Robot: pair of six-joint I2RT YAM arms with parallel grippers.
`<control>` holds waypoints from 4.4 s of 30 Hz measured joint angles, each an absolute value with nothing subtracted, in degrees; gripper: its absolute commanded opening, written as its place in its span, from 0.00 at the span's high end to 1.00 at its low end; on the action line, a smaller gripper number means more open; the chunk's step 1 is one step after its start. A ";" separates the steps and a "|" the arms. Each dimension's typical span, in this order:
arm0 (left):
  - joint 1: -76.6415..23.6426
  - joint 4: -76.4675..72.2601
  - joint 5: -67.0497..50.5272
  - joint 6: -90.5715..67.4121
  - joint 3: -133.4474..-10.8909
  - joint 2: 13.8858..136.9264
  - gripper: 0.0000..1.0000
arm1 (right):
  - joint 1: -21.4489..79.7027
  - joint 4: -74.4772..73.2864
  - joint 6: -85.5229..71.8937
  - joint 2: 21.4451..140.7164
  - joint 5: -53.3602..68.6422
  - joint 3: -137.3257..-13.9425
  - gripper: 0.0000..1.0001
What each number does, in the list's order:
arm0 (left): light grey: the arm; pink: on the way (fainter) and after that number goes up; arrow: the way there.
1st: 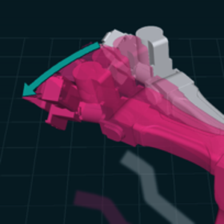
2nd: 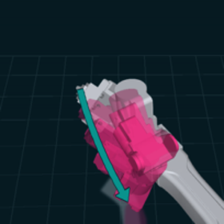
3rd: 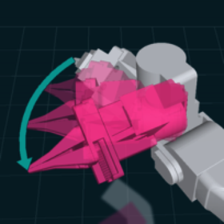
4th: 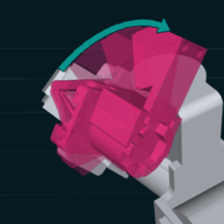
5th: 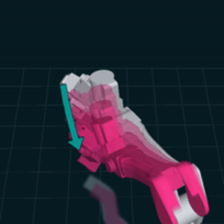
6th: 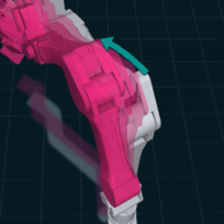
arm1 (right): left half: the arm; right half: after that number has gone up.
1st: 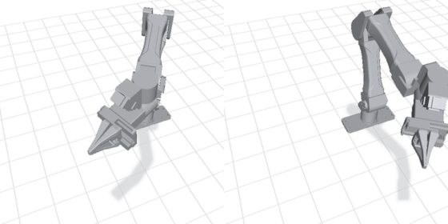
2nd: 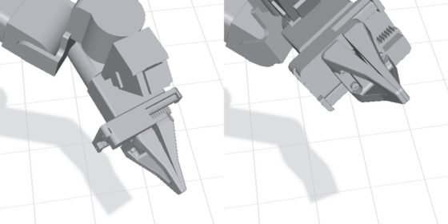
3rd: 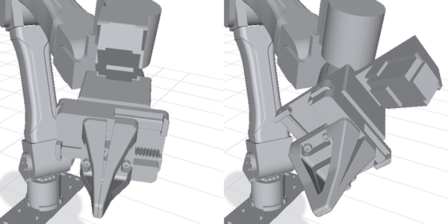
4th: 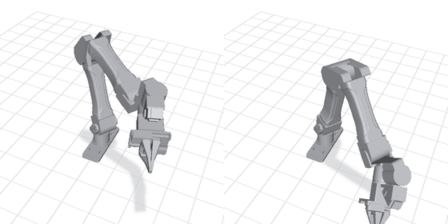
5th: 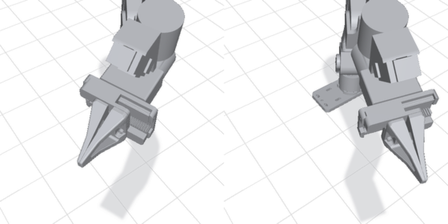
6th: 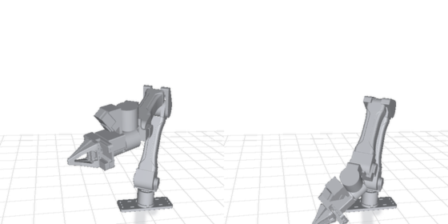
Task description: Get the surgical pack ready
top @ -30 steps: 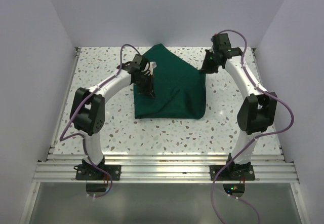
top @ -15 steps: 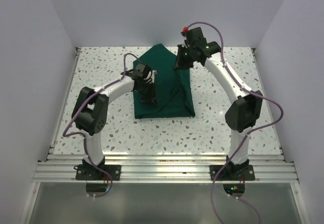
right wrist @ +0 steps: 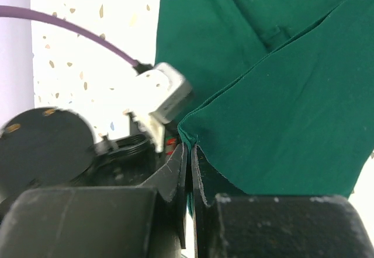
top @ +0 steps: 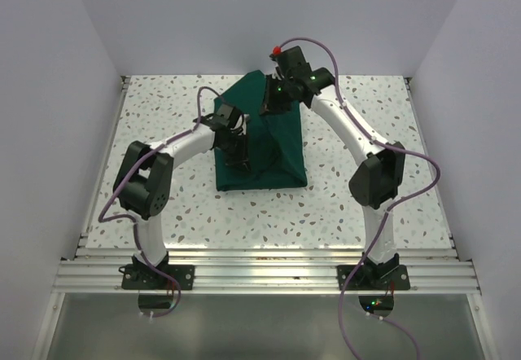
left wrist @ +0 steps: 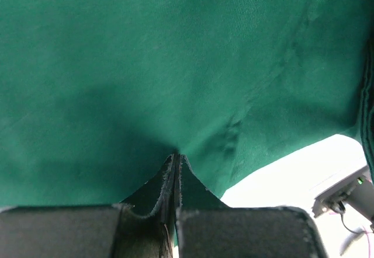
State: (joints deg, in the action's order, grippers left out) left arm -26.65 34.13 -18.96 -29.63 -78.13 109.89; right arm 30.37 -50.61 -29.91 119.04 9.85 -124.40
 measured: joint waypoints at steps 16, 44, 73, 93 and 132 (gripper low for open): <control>-13.52 38.50 -7.62 -28.86 -68.23 92.40 0.99 | 33.21 -49.52 -30.02 123.42 9.78 -126.32 1.00; -15.51 34.06 -11.42 -29.45 -62.26 96.51 1.00 | 43.18 -47.46 -30.37 136.75 8.73 -134.04 1.00; -15.55 39.05 -10.46 -29.80 -67.92 92.20 0.91 | 39.51 -45.98 -30.04 141.84 14.57 -135.57 0.41; -15.46 33.34 -20.86 -33.87 -75.99 103.74 1.00 | 33.58 -38.26 -25.50 123.39 43.07 -102.30 1.00; -5.65 22.96 -23.38 -32.47 -89.80 116.03 0.98 | 15.14 -20.34 -29.61 130.56 39.27 -104.86 1.00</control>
